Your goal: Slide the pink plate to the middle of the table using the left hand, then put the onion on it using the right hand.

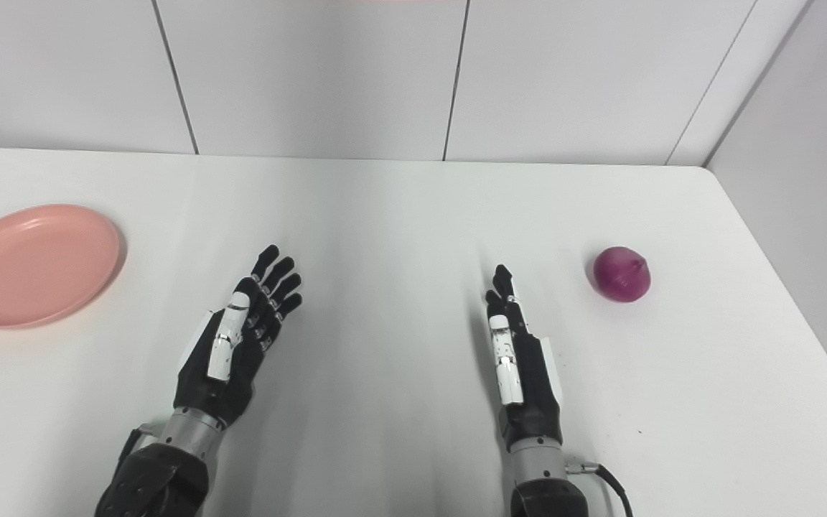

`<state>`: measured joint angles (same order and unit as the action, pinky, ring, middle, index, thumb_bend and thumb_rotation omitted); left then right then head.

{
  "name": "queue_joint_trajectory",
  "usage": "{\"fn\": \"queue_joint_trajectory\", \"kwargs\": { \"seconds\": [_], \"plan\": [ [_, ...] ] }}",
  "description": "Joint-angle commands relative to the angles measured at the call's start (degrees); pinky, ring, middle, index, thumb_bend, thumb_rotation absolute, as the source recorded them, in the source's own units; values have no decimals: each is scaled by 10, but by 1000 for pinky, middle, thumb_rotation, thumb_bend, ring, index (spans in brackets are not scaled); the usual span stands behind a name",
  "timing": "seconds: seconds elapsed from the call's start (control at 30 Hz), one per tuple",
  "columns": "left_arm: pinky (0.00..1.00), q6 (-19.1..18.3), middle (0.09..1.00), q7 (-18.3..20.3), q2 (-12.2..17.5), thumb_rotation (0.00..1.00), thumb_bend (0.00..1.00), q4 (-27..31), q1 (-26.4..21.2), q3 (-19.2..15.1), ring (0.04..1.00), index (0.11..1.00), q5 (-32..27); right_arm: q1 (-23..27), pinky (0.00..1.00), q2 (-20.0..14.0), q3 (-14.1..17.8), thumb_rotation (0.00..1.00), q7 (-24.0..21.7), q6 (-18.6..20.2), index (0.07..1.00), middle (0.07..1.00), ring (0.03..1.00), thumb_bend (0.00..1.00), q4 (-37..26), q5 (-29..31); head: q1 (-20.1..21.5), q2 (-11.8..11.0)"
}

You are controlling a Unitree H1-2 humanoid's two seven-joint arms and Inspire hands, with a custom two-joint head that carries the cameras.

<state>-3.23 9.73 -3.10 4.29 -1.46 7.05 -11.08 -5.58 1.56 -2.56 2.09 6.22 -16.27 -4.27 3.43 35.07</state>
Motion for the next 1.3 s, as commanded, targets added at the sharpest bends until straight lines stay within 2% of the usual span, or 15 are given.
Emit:
{"fn": "queue_joint_trajectory", "kwargs": {
  "seconds": [0.0,0.7,0.83,0.97,1.0,1.17,1.2,1.23,1.27],
  "plan": [
    [956,5,974,1,1,1000,474,-7,7,-1,964,965,2,9,1000,2,0,1000,1,-35,988,989,975,228,-16,1,0,-1],
    [960,3,976,-1,-1,1000,475,-8,6,-2,967,965,3,10,1000,0,0,1000,1,-36,989,991,976,240,-13,0,-10,-5],
    [965,9,973,-2,-6,1000,482,-15,4,3,964,963,8,12,1000,0,8,1000,0,-45,987,990,976,244,-7,14,-45,-14],
    [961,28,971,-4,-18,1000,481,-34,2,9,962,963,15,13,1000,-17,15,1000,-13,-60,999,1000,994,233,2,30,-96,-25],
    [958,31,970,-5,-21,1000,481,-37,2,10,961,961,18,13,1000,-20,16,1000,-15,-61,1000,1000,998,229,3,33,-96,-25],
    [944,43,967,-15,-42,1000,471,-49,0,20,957,956,36,13,1000,-36,26,1000,-25,-66,1000,1000,1000,229,7,57,-161,-45],
    [946,45,971,-15,-44,1000,471,-52,0,22,961,960,39,14,1000,-38,27,1000,-26,-66,1000,1000,1000,222,7,60,-161,-45],
    [948,48,974,-17,-49,1000,472,-57,-2,24,962,963,43,14,1000,-40,30,1000,-26,-64,1000,1000,1000,216,8,64,-184,-55],
    [952,50,976,-18,-52,1000,474,-60,-2,25,964,965,46,15,1000,-41,31,1000,-26,-62,1000,1000,1000,207,8,67,-184,-55]
  ]
}}
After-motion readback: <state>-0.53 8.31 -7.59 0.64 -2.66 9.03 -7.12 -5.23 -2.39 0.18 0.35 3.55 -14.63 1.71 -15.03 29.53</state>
